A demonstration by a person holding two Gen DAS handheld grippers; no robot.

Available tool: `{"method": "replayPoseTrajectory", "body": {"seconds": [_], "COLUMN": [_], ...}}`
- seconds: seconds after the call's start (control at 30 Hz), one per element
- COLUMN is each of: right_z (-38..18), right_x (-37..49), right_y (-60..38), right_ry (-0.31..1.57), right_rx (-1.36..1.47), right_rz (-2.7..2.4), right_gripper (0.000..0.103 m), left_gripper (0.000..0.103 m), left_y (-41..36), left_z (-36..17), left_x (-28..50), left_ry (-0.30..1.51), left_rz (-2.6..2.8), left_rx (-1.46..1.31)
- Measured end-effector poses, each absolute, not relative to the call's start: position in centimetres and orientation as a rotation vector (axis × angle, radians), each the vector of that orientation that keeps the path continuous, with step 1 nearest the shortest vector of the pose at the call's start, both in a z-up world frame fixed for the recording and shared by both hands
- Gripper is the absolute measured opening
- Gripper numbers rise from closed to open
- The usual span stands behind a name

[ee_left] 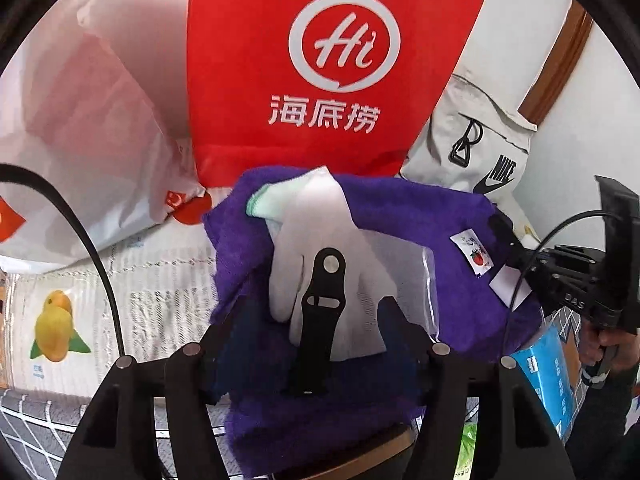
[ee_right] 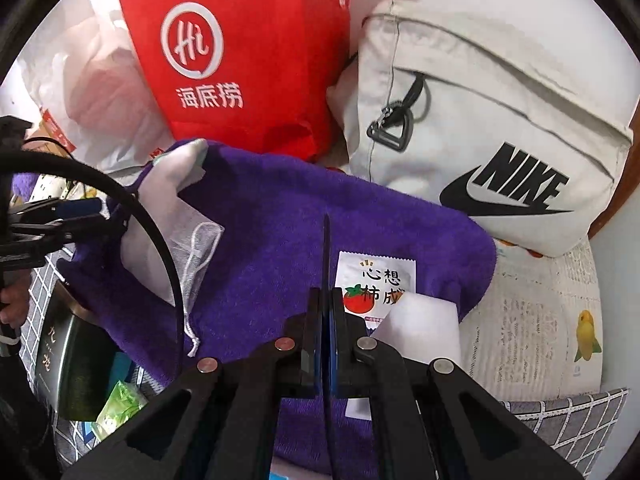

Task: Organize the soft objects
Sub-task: 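Lower the straps onto the towel and open both grippers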

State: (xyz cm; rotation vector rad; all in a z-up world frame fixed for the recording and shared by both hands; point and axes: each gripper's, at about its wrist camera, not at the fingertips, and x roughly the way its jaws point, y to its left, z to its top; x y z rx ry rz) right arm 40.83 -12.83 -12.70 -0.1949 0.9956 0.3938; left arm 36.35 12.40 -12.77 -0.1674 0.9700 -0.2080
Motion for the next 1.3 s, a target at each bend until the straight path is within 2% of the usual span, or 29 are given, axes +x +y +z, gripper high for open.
{"method": "replayPoseTrajectory", "body": {"seconds": [0.33, 1.3], "right_z": [-11.5, -12.5], "right_x": [40.3, 40.9], "right_y": [-12.2, -9.6], "right_ry": [0.989, 1.024], "right_rx": [-0.187, -0.315], "right_rz": [0.399, 0.333], "right_gripper": [0.003, 0.004], "left_gripper": [0.062, 0.064], "left_y": [12.9, 13.2], "left_z": [-12.4, -11.0], "left_x": [36.1, 35.2], "left_ry": [0.985, 1.012], "left_rz": [-0.168, -0.137], "left_rx": [-0.155, -0.161]}}
